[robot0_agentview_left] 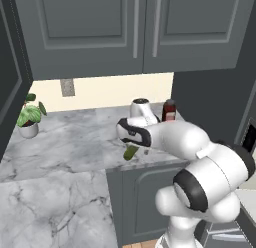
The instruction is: Place the bell pepper and cucumber inside the fridge drawer. Close the drawer after placing the vegetables.
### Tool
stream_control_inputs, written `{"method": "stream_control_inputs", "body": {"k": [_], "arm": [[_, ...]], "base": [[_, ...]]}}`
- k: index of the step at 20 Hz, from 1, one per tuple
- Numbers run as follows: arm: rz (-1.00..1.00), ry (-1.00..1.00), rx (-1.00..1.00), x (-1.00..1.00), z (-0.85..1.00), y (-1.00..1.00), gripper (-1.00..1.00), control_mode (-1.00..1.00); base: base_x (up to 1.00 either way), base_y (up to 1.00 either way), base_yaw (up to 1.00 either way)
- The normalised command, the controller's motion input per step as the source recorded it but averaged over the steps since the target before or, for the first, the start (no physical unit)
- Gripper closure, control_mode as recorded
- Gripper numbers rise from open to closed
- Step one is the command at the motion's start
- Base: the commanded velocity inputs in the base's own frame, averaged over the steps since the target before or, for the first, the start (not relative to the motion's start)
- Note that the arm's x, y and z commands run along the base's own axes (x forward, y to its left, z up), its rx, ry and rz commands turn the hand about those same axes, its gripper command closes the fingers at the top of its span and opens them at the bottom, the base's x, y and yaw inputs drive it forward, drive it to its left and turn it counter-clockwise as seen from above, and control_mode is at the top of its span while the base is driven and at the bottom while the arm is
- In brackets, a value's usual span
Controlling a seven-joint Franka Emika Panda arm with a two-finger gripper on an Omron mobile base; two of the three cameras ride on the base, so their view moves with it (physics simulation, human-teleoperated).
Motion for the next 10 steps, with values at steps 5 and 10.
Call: {"method": "stream_control_inputs", "body": {"k": [5,10], "arm": [[0.00,0.14,0.00,0.55,-0.25,-0.04,-1.00,-1.00],[0.00,0.11,0.00,0.37,-0.47,0.01,-1.00,-1.00]], "base": [[0.00,0.00,0.00],[0.00,0.00,0.00]]}}
